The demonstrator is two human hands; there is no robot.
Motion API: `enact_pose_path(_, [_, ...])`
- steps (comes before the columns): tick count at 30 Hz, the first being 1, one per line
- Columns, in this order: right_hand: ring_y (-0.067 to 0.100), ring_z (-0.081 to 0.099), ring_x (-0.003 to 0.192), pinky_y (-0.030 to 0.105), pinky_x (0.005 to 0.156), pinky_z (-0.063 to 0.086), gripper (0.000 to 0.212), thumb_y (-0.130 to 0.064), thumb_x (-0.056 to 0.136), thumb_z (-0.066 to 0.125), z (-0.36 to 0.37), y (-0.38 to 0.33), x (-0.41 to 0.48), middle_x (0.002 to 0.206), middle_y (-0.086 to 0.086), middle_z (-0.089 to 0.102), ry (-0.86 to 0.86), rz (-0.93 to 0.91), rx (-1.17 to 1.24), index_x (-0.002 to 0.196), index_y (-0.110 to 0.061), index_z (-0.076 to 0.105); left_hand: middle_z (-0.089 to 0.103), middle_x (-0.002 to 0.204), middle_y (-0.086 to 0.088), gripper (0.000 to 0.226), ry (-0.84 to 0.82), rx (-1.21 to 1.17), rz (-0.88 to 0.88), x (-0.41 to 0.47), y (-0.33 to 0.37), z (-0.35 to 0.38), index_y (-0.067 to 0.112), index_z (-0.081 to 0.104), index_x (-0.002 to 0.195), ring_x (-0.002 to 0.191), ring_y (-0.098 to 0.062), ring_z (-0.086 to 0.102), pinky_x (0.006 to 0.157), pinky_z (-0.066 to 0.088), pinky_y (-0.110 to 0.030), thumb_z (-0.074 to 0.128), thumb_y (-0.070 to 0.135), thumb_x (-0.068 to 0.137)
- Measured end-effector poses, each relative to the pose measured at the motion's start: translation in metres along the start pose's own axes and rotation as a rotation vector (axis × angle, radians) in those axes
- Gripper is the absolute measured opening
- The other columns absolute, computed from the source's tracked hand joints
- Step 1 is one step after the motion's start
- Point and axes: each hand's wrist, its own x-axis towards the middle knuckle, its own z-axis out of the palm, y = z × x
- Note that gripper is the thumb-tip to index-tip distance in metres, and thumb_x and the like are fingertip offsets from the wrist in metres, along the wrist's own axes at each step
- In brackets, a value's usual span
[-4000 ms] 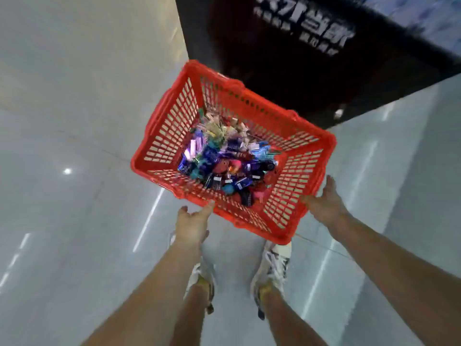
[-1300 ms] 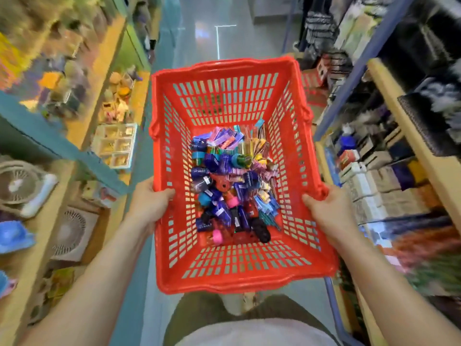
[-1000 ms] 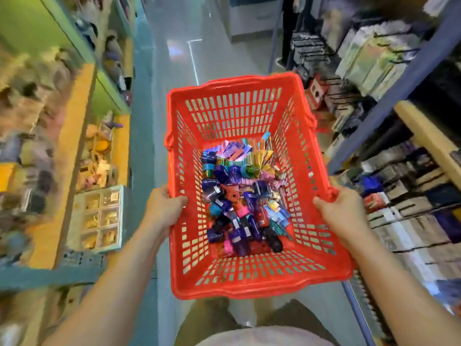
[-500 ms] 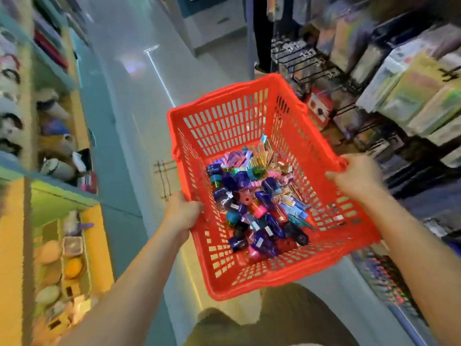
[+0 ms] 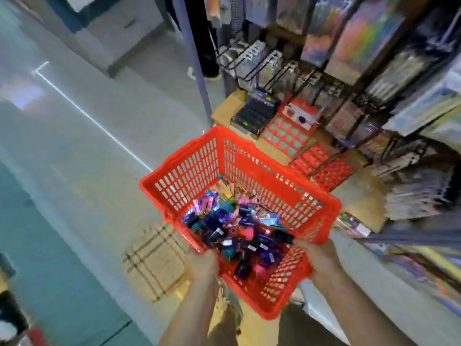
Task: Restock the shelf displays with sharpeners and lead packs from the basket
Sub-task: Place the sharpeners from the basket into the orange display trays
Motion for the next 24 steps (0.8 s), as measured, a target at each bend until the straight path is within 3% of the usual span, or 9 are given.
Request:
enact_pose_path(4, [0.036, 0.065, 0.073, 0.063, 0.080, 0.052, 0.028, 0.018, 0.070, 0.059, 0.047, -0.003, 0.048, 0.084, 0.023, 0.068, 0.089, 0.125, 0.090, 0.086, -0.004, 0.064, 0.072, 0.078, -0.009, 0.036, -0.076, 0.043, -0.028, 0.062, 0.019, 0.018, 0.017, 0.065, 0.095, 0.064, -0.028, 0.068, 0.057, 0.058, -0.048, 0.067, 0.019, 0.059])
enact_pose_path(6, [0.037, 0.068, 0.073, 0.063, 0.076, 0.055, 0.022, 0.011, 0.068, 0.060, 0.067, -0.009, 0.075, 0.080, 0.019, 0.070, 0.133, 0.120, 0.038, 0.081, -0.007, 0.063, 0.065, 0.073, -0.014, 0.023, -0.125, 0.030, -0.068, 0.080, 0.042, 0.030, 0.011, 0.059, 0.092, 0.055, -0.025, 0.059, 0.038, 0.050, -0.030, 0.064, 0.001, 0.072])
enact_pose_path(8, [0.037, 0.069, 0.072, 0.059, 0.071, 0.057, 0.021, 0.000, 0.063, 0.061, 0.087, -0.015, 0.103, 0.078, 0.014, 0.071, 0.169, 0.071, -0.029, 0.080, -0.013, 0.064, 0.060, 0.071, -0.020, 0.020, -0.199, 0.087, -0.171, 0.109, 0.054, 0.042, 0.003, 0.057, 0.085, 0.053, -0.025, 0.054, 0.033, 0.045, -0.025, 0.054, -0.016, 0.078])
enact_pose_path(12, [0.033, 0.067, 0.076, 0.045, 0.070, 0.058, 0.033, -0.002, 0.066, 0.059, 0.120, -0.032, 0.160, 0.084, 0.009, 0.070, 0.182, 0.014, -0.149, 0.095, -0.016, 0.066, 0.057, 0.068, -0.019, 0.005, -0.356, 0.297, -0.279, 0.172, 0.069, 0.059, -0.002, 0.057, 0.081, 0.054, -0.021, 0.053, 0.051, 0.047, -0.027, 0.054, -0.006, 0.080])
enact_pose_path(15, [0.031, 0.065, 0.079, 0.031, 0.061, 0.051, 0.042, -0.002, 0.070, 0.060, 0.139, -0.029, 0.203, 0.090, 0.011, 0.070, 0.186, -0.002, -0.184, 0.109, -0.016, 0.063, 0.052, 0.065, -0.010, 0.019, -0.377, 0.458, -0.230, 0.219, 0.081, 0.079, 0.007, 0.057, 0.094, 0.050, -0.015, 0.049, 0.046, 0.046, -0.022, 0.046, -0.007, 0.088])
enact_pose_path(17, [0.033, 0.064, 0.084, 0.029, 0.062, 0.047, 0.044, -0.004, 0.071, 0.060, 0.148, -0.024, 0.230, 0.095, 0.013, 0.069, 0.218, 0.013, -0.207, 0.114, -0.015, 0.062, 0.052, 0.070, -0.009, 0.021, -0.383, 0.475, -0.162, 0.249, 0.089, 0.099, 0.011, 0.055, 0.107, 0.055, -0.015, 0.050, 0.044, 0.044, -0.020, 0.047, -0.002, 0.093])
enact_pose_path(20, [0.038, 0.065, 0.092, 0.034, 0.073, 0.051, 0.041, -0.006, 0.074, 0.061, 0.157, -0.016, 0.261, 0.100, 0.014, 0.070, 0.257, 0.031, -0.226, 0.114, -0.017, 0.062, 0.058, 0.084, -0.006, 0.026, -0.429, 0.566, -0.043, 0.291, 0.097, 0.131, 0.011, 0.060, 0.108, 0.078, -0.025, 0.061, 0.064, 0.053, -0.032, 0.061, 0.009, 0.083])
enact_pose_path(22, [0.034, 0.067, 0.088, 0.037, 0.074, 0.054, 0.043, -0.009, 0.071, 0.066, 0.158, -0.007, 0.278, 0.098, 0.010, 0.072, 0.289, 0.039, -0.180, 0.113, -0.021, 0.062, 0.064, 0.085, -0.011, 0.013, -0.429, 0.801, 0.106, 0.318, 0.099, 0.152, 0.014, 0.068, 0.090, 0.090, -0.035, 0.066, 0.075, 0.054, -0.044, 0.060, 0.011, 0.081])
enact_pose_path(24, [0.028, 0.066, 0.082, 0.031, 0.068, 0.051, 0.039, -0.014, 0.073, 0.072, 0.155, 0.000, 0.286, 0.093, 0.004, 0.071, 0.297, 0.030, -0.127, 0.110, -0.022, 0.062, 0.068, 0.099, -0.018, 0.018, -0.455, 0.998, 0.205, 0.340, 0.096, 0.168, 0.013, 0.070, 0.099, 0.097, -0.037, 0.066, 0.081, 0.054, -0.044, 0.058, 0.009, 0.087])
